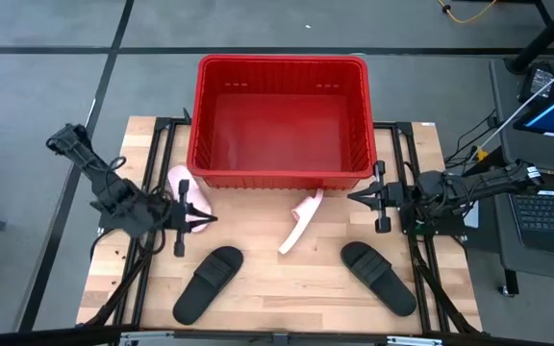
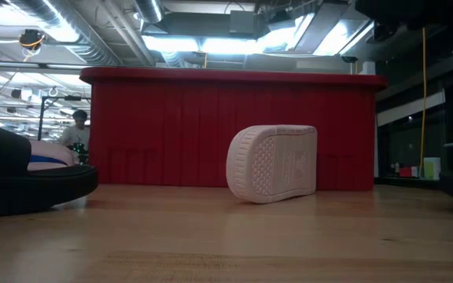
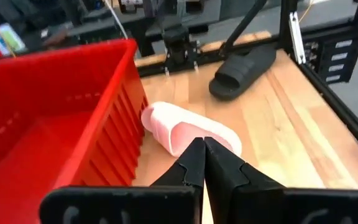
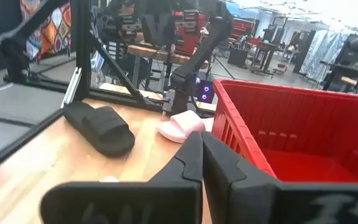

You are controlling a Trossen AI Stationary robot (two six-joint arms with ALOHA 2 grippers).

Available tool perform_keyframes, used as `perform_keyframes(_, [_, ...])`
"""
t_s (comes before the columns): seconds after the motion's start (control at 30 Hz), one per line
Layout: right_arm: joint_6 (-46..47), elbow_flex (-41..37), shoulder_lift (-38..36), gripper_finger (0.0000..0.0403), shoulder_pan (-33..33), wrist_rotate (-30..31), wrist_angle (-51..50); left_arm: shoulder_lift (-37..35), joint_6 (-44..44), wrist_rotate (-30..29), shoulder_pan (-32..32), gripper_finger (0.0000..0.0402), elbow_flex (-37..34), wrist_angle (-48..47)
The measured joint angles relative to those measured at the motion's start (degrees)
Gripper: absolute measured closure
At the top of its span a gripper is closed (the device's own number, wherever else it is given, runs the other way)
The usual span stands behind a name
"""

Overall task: Pick and place slides into bin
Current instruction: Put the left black slide into the red bin

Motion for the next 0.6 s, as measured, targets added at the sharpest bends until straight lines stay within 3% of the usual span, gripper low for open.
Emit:
perform_keyframes(0.17, [-0.1,0.0,0.0,0.0397,0.0,0.0,-0.5,5.7,-12.2,-2.8,-4.3,0.04,2.0,-3.4])
perform_keyframes(0.47, [0.2,0.0,2.3,0.0397,0.0,-1.7,-0.4,16.5,-20.6,-3.0,-8.1,0.04,7.6,-4.0])
perform_keyframes(0.6, [0.3,0.0,3.8,0.0397,0.0,-4.4,0.1,21.3,-26.3,-3.0,-10.2,0.0399,12.4,-9.8])
